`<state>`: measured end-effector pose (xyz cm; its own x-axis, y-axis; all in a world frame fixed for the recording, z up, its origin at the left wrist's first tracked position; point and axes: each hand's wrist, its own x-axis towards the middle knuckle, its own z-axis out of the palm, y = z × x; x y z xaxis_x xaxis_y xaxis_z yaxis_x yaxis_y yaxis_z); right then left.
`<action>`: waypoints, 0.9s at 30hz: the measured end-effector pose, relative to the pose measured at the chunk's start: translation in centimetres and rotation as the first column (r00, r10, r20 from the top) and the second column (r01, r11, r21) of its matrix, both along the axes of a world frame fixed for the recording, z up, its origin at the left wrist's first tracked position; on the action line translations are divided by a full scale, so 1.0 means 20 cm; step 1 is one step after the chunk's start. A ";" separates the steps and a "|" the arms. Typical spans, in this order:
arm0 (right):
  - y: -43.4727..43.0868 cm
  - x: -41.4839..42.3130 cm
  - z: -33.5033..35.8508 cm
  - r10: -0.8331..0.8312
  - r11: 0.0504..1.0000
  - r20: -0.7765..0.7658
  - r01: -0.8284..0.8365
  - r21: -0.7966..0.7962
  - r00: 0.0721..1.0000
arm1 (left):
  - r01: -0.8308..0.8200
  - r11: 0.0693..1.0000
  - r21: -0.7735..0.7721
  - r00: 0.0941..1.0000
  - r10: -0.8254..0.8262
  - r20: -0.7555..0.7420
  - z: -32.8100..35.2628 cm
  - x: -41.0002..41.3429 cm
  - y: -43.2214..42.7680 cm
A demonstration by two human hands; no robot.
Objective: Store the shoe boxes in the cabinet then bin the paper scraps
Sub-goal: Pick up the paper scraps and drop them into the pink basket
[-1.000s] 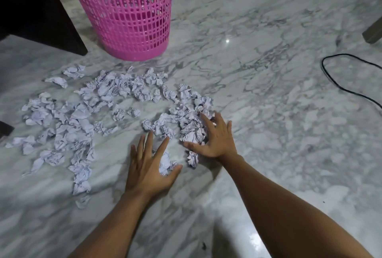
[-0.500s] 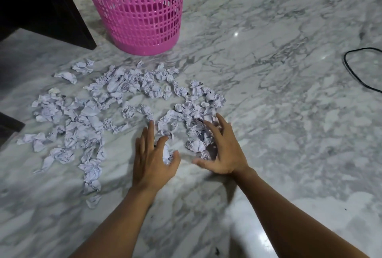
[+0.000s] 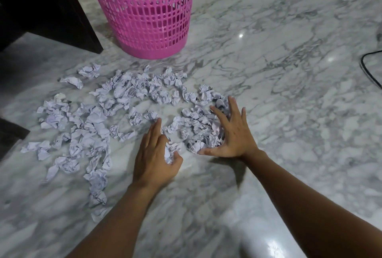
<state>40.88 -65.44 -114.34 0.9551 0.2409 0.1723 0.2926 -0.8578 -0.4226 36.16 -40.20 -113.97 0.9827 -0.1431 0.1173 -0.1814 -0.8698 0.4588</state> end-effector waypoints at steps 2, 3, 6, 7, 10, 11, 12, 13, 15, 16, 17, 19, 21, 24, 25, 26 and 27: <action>0.00 0.09 0.00 0.083 0.996 -0.056 -0.085 -0.039 0.995 | 0.031 0.999 0.006 0.999 -0.031 -0.042 0.03 0.03 0.01; 0.00 0.12 0.00 0.124 0.989 -0.067 -0.129 -0.069 0.990 | 0.051 0.999 0.011 0.997 -0.050 -0.060 0.05 0.06 0.01; 0.03 0.18 0.00 0.211 0.973 -0.037 -0.213 -0.092 0.977 | 0.117 0.993 0.019 0.990 -0.115 -0.084 0.07 0.12 0.02; 0.05 0.19 -0.01 0.235 0.970 0.001 -0.234 -0.071 0.972 | 0.130 0.991 0.020 0.988 -0.128 -0.086 0.08 0.13 0.01; 0.10 0.19 -0.02 0.260 0.965 0.123 -0.261 -0.013 0.958 | 0.120 0.993 0.021 0.990 -0.118 -0.077 0.08 0.14 0.00; 0.12 0.19 -0.02 0.260 0.965 0.150 -0.262 -0.011 0.954 | 0.111 0.994 0.016 0.991 -0.109 -0.075 0.07 0.15 0.00; 0.13 0.19 -0.02 0.260 0.965 0.173 -0.262 -0.010 0.950 | 0.101 0.995 0.013 0.992 -0.100 -0.071 0.07 0.15 -0.01; 0.14 0.20 -0.02 0.262 0.964 0.195 -0.266 -0.004 0.945 | 0.093 0.996 0.008 0.993 -0.092 -0.068 0.06 0.16 -0.01; 0.15 0.21 -0.01 0.291 0.954 0.224 -0.301 0.010 0.930 | 0.101 0.995 -0.010 0.993 -0.101 -0.066 0.06 0.17 -0.02; 0.15 0.22 -0.01 0.323 0.943 0.222 -0.333 0.009 0.920 | 0.117 0.993 -0.017 0.991 -0.118 -0.060 0.05 0.18 -0.02; 0.16 0.23 -0.01 0.360 0.930 0.204 -0.367 0.000 0.911 | 0.136 0.991 -0.018 0.989 -0.137 -0.049 0.05 0.19 -0.02; 0.18 0.23 -0.02 0.406 0.913 0.166 -0.407 -0.032 0.899 | 0.167 0.986 -0.011 0.986 -0.167 -0.023 0.04 0.21 -0.01; 0.20 0.23 -0.03 0.422 0.905 0.181 -0.424 -0.030 0.888 | 0.187 0.982 -0.007 0.982 -0.187 0.015 0.02 0.24 0.00; 0.22 0.23 -0.03 0.413 0.902 0.239 -0.431 0.027 0.879 | 0.199 0.979 -0.039 0.976 -0.195 0.103 -0.01 0.27 0.00; 0.22 0.22 -0.03 0.401 0.905 0.247 -0.424 0.045 0.882 | 0.194 0.980 -0.048 0.972 -0.186 0.140 -0.02 0.28 0.00; 0.23 0.22 -0.04 0.385 0.909 0.249 -0.412 0.063 0.889 | 0.189 0.981 -0.052 0.968 -0.177 0.178 -0.02 0.28 -0.01; 0.24 0.21 -0.04 0.366 0.915 0.249 -0.395 0.081 0.897 | 0.186 0.981 -0.053 0.962 -0.171 0.212 -0.02 0.28 -0.01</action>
<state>45.12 -60.58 -115.21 0.7274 0.5400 0.4234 0.6852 -0.6057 -0.4046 41.84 -40.44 -114.44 0.8958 -0.2979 0.3300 -0.4275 -0.7808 0.4557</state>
